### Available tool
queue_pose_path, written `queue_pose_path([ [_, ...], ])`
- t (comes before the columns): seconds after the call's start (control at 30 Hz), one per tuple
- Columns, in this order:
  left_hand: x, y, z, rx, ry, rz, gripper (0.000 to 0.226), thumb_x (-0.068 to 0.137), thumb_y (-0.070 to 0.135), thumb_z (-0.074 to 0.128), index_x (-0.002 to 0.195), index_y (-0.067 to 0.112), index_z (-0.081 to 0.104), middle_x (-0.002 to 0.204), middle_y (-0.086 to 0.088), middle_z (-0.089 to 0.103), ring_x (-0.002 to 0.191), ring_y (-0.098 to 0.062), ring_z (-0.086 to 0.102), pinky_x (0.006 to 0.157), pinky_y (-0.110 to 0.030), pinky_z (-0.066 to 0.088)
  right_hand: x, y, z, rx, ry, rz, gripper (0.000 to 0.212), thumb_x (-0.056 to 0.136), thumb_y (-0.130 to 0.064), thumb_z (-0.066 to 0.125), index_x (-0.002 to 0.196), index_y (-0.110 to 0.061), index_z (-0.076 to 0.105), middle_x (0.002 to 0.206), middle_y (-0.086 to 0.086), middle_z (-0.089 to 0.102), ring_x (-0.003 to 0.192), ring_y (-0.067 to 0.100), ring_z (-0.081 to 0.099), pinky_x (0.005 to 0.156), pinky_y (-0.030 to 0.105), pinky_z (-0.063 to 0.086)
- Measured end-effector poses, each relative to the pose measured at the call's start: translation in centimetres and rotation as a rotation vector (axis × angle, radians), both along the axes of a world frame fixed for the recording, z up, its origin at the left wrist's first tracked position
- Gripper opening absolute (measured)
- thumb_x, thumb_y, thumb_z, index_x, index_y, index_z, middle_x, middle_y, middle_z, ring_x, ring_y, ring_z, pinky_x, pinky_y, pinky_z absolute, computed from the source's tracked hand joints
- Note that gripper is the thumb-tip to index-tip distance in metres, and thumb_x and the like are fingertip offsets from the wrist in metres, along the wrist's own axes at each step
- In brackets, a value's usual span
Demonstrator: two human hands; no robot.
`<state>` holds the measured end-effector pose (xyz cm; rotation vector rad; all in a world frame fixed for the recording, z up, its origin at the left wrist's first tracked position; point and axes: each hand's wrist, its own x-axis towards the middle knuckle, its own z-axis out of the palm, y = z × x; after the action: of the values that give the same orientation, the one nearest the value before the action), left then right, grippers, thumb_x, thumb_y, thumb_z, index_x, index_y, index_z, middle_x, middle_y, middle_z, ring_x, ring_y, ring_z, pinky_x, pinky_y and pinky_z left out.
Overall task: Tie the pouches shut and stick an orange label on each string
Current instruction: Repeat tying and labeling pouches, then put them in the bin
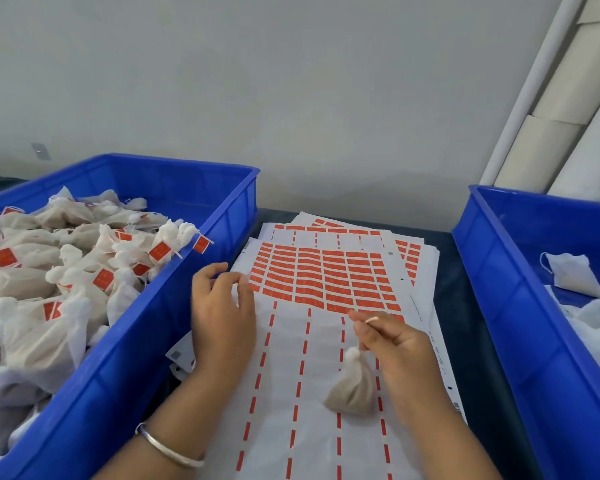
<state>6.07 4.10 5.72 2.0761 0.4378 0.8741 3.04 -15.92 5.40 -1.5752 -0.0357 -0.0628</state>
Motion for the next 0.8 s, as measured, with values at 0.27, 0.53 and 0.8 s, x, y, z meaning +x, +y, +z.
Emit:
queue_pose_path([
  [0.27,-2.0,-8.0,2.4,-0.390,0.089,-0.282,0.010,0.086,0.045,0.051,0.080,0.036,0.052,0.087,0.020,0.055,0.076,-0.002,0.058,0.051,-0.006,0.039,-0.1,-0.2,0.4,-0.060,-0.106,-0.070,0.008,0.066,-0.034,0.072,0.074,-0.034,0.070,0.078,-0.029,0.070,0.069,0.004,0.069,0.058,0.006,0.050],
  [0.53,-1.8,-10.1,-0.1,-0.890,0.334,-0.399,0.023,0.095,0.036,0.047,0.074,0.032,0.056,0.061,0.016,0.061,0.065,-0.010,0.057,0.043,-0.012,0.040,-0.2,-0.3,0.6,-0.156,-0.191,-0.171,0.004,0.056,-0.042,0.070,0.055,-0.040,0.068,0.073,-0.027,0.069,0.077,-0.005,0.065,0.059,0.004,0.047],
  [0.8,-1.9,-9.4,-1.1,-0.881,0.374,-0.494,0.026,0.095,0.032,0.049,0.075,0.026,0.066,0.069,0.009,0.069,0.072,-0.016,0.065,0.048,-0.015,0.047,-0.2,-0.3,0.7,-0.136,-0.267,-0.122,0.023,0.064,-0.054,0.063,0.073,-0.034,0.066,0.087,-0.023,0.065,0.096,-0.007,0.060,0.076,0.003,0.046],
])
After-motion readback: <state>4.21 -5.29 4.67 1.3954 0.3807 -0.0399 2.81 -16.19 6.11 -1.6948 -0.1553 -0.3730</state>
